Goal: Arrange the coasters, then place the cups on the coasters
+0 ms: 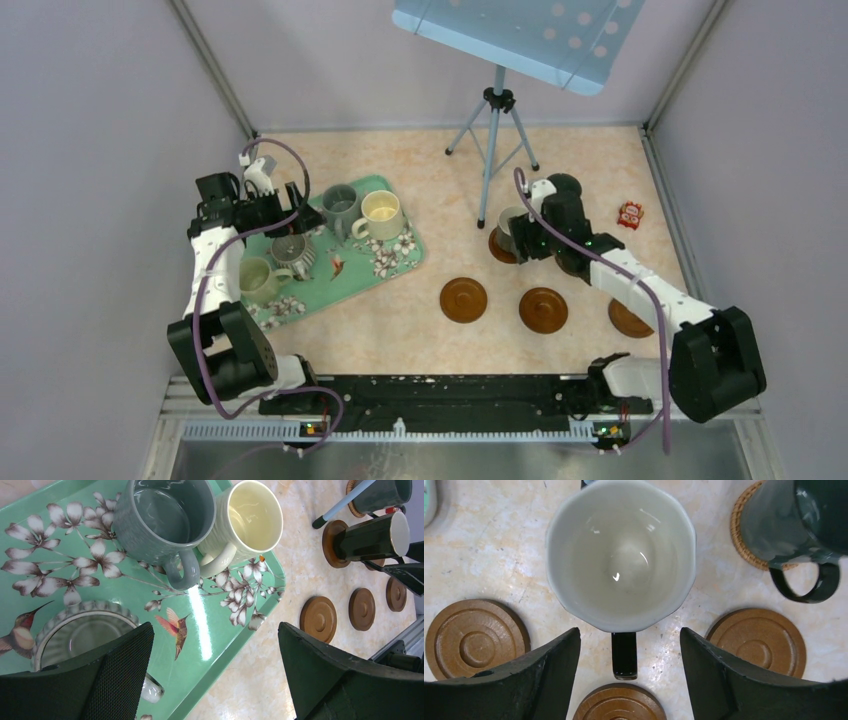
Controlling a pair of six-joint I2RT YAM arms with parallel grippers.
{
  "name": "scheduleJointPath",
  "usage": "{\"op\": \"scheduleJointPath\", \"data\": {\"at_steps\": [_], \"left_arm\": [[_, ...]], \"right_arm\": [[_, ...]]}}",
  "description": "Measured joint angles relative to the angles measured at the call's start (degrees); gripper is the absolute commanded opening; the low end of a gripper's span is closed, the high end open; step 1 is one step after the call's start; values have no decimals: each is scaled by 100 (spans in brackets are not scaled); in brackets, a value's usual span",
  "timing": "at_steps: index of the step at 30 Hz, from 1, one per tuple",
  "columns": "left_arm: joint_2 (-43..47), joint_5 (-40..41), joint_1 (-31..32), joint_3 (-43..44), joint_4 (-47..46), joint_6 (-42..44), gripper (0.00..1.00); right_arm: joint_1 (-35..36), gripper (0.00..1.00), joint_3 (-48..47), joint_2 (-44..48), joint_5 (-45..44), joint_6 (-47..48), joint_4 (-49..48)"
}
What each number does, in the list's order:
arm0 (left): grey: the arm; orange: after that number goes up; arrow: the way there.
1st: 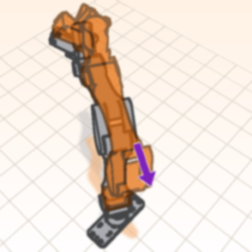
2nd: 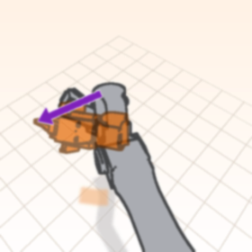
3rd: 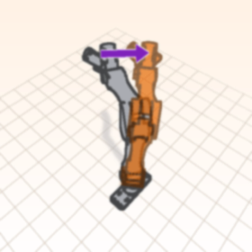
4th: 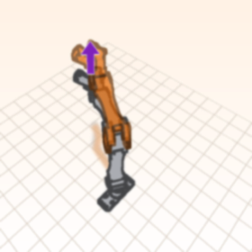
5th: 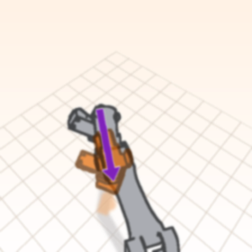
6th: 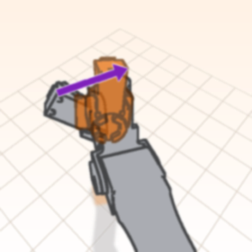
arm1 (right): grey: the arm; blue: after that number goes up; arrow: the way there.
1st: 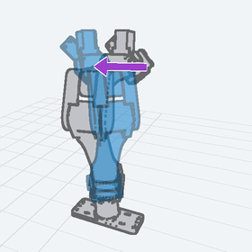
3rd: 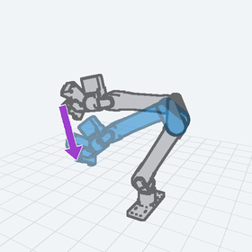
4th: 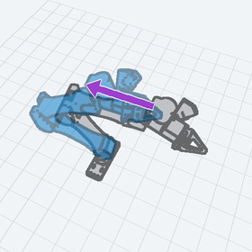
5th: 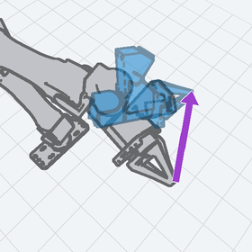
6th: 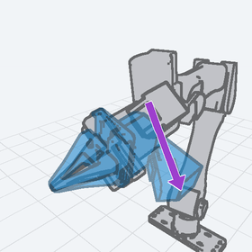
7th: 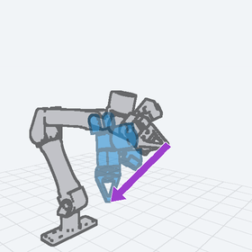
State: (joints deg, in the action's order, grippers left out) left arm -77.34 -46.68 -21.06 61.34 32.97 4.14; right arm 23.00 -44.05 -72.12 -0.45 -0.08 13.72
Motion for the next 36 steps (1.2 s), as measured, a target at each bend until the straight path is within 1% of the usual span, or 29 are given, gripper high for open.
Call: {"op": "scheduleJointPath", "data": {"at_steps": [8, 13, 16, 18, 23, 28, 31, 36], "left_arm": [[0, -48, -9, 0, 0, 2, 99], [0, -114, -9, 0, -2, 2, 99], [-2, -153, -9, 0, -2, 0, 99], [0, -153, -9, 0, -2, 4, 99], [-4, -264, -17, 0, 4, 96, 99], [-186, -540, 7, 46, 151, 437, 96], [-402, -520, 122, 63, 210, 673, 93], [-702, -168, 667, 330, 310, 1106, 92]], "right_arm": [[-33, 72, -852, 245, 76, 551, 737], [-52, 69, -1596, 109, 632, 787, 1176], [39, 68, -2267, -260, 992, 726, 1252], [168, 68, -2640, -560, 1078, 645, 1202], [850, 68, -3412, -1473, 1143, 437, 1040], [1443, 70, -3781, -2282, 1137, 243, 815], [1681, 72, -3818, -2629, 1108, 83, 715], [1814, 73, -3803, -2909, 1108, -181, 608]]}}
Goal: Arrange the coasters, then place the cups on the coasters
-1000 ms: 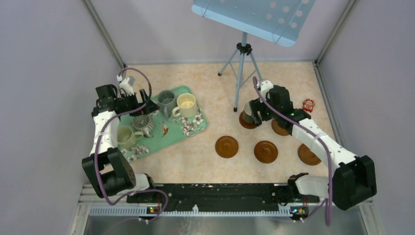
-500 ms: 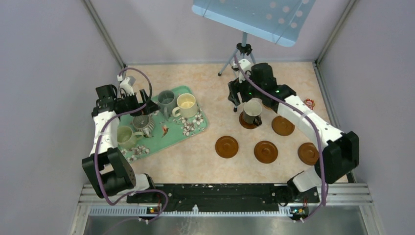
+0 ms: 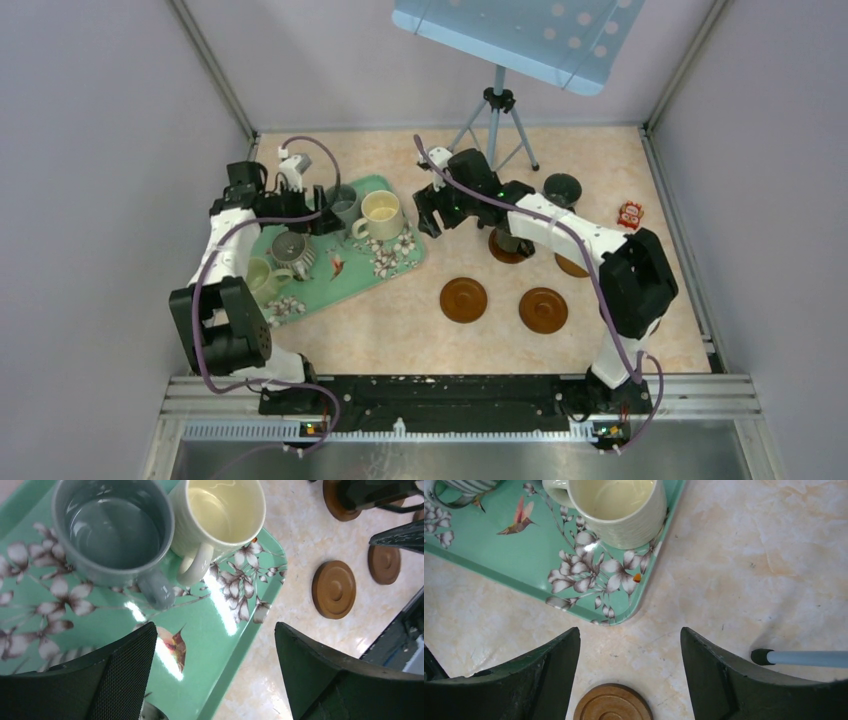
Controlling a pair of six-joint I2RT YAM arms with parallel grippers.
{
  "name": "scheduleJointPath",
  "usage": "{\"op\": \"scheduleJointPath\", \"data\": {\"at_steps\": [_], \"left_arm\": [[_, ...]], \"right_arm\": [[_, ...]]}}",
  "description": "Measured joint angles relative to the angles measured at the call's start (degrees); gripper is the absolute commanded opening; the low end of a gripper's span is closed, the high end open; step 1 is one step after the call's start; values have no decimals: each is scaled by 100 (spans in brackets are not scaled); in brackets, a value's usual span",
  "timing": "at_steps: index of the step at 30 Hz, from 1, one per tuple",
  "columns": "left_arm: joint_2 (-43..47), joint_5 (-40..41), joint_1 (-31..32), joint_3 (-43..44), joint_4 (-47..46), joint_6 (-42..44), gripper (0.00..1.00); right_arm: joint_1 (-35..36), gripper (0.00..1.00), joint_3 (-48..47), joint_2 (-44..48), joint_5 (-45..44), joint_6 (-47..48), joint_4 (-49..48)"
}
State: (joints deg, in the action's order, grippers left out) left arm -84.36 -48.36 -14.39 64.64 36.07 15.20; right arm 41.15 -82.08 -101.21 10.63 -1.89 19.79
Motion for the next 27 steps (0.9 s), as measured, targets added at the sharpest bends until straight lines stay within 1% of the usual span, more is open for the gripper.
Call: {"op": "scheduleJointPath", "data": {"at_steps": [5, 12, 20, 27], "left_arm": [[-293, 466, 638, 271, -131, 210, 93], [-968, 1029, 1213, 529, -343, 249, 95], [-1272, 1346, 1486, 704, -518, 227, 95], [-1320, 1513, 1735, 688, -520, 256, 91]], "right_arm": [[-15, 73, 227, 9, -9, -131, -280], [-15, 74, 664, 120, -68, -131, -273], [-57, 74, 859, 463, -155, -129, -323], [-286, 74, 933, 568, -153, -138, -328]]}}
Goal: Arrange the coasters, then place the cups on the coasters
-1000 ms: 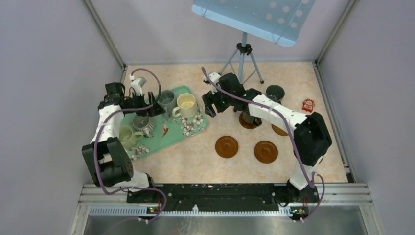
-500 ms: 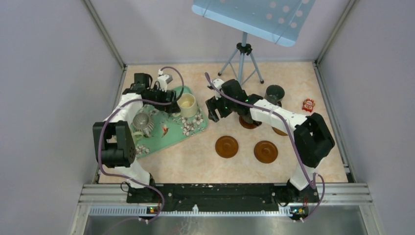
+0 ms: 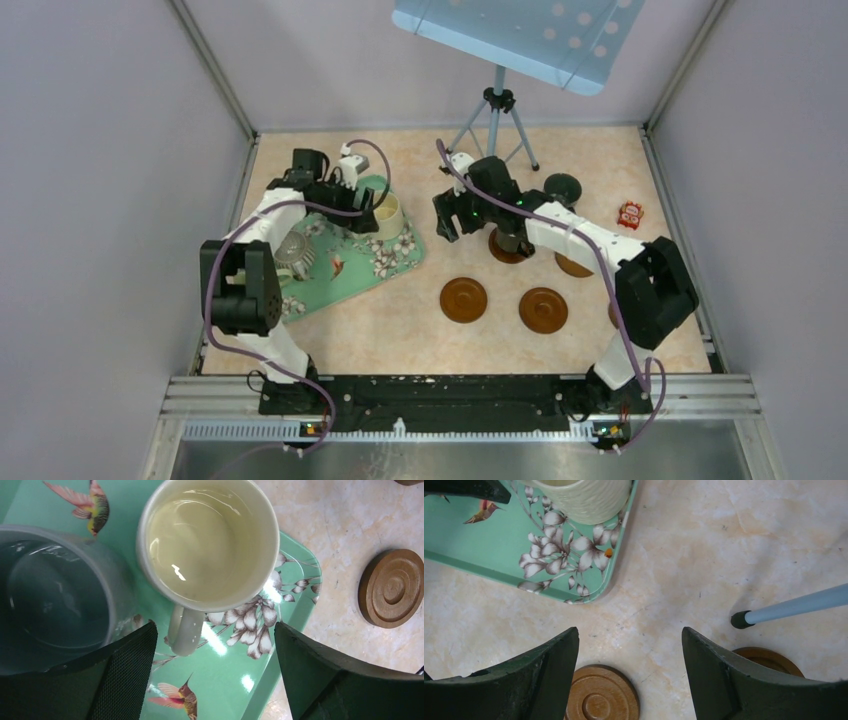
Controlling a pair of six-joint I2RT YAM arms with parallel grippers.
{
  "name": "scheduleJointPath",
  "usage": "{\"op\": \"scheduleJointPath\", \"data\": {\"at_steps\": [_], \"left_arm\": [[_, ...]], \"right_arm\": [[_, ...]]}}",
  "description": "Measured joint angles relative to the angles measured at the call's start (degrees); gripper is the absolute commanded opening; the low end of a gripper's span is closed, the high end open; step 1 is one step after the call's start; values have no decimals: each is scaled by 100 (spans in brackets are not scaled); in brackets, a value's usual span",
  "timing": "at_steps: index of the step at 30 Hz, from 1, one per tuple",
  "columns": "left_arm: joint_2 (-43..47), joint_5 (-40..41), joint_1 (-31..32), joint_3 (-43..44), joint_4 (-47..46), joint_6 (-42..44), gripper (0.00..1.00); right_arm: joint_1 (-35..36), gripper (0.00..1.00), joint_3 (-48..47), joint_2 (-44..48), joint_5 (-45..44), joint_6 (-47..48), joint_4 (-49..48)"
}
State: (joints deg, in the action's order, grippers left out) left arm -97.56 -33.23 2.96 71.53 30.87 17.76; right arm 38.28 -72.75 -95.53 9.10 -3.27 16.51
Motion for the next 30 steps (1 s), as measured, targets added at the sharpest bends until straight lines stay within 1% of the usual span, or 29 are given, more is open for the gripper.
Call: {"op": "scheduleJointPath", "data": {"at_steps": [6, 11, 19, 24, 30], "left_arm": [[81, 11, 216, -192, 55, 22, 89], [319, 9, 350, -334, 72, -4, 88], [516, -94, 463, -496, 76, -195, 93], [546, -249, 509, -498, 79, -308, 99], [645, -452, 654, -498, 70, -444, 99]], "right_arm": [[-138, 75, 26, 26, -7, 2, -7], [-140, 75, 76, 52, -4, 2, 22], [-140, 75, 76, 55, -37, 0, 48], [-140, 75, 76, 55, -48, -20, 66], [-140, 75, 76, 52, -46, -129, 57]]}}
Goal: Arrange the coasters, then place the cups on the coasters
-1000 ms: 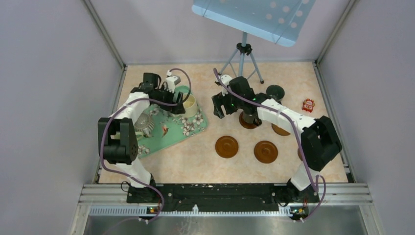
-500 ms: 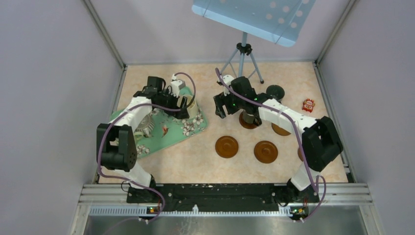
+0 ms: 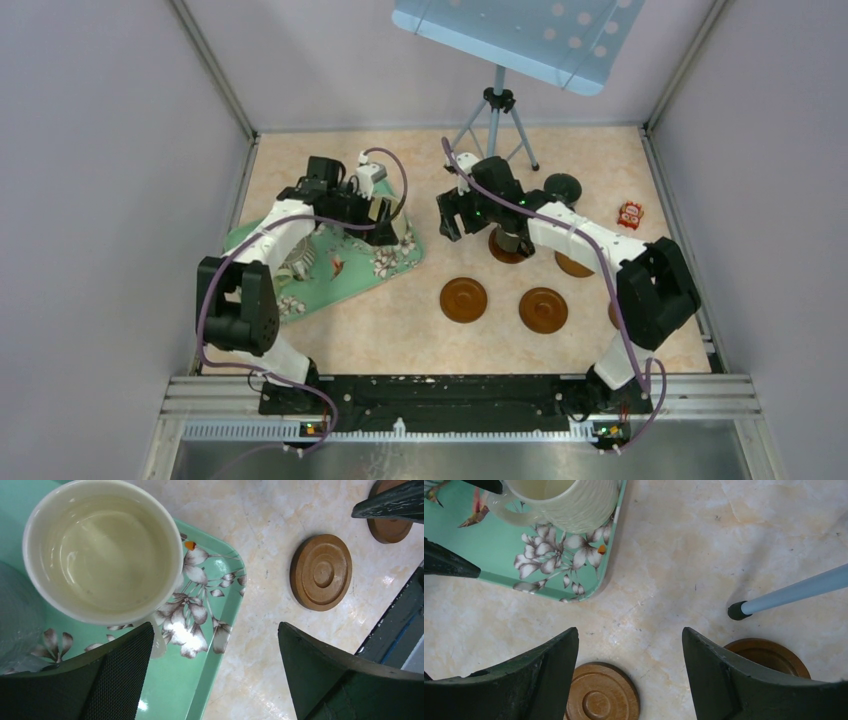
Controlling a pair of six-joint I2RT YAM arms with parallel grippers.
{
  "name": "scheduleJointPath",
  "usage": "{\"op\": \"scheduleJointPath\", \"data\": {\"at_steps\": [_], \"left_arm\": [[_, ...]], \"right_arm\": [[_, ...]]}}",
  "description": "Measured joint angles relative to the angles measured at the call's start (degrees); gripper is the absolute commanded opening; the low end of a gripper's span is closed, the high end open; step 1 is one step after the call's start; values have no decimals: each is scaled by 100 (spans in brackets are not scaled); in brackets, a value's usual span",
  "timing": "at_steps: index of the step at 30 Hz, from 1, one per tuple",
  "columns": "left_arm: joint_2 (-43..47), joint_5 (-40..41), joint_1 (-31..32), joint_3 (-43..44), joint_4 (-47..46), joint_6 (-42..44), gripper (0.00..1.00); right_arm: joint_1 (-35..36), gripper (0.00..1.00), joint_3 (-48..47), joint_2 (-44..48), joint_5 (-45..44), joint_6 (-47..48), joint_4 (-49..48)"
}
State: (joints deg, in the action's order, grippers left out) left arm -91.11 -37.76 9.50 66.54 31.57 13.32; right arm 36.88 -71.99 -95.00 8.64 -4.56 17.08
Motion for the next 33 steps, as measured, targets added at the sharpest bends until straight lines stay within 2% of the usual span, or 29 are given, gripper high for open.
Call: {"op": "scheduleJointPath", "data": {"at_steps": [7, 12, 16, 22, 26, 33], "left_arm": [[181, 264, -7, 0, -17, -361, 99], [1016, 769, -619, -9, -308, -955, 99], [1709, 1515, -1161, -17, -647, -1600, 99], [1805, 2653, -1207, -17, -673, -2271, 99], [1788, 2752, -1248, -17, -662, -2417, 99], [1808, 2776, -1252, -103, -706, -2417, 99]], "right_arm": [[31, 77, -87, -201, -52, -348, -133], [299, 79, -317, -452, -444, -820, -195], [719, 79, -455, -597, -927, -1360, -289], [1537, 78, -1143, -1084, -1856, -1862, -151], [1847, 78, -1860, -1628, -2208, -2155, 103], [1845, 78, -2643, -2299, -2400, -2535, 531]]}}
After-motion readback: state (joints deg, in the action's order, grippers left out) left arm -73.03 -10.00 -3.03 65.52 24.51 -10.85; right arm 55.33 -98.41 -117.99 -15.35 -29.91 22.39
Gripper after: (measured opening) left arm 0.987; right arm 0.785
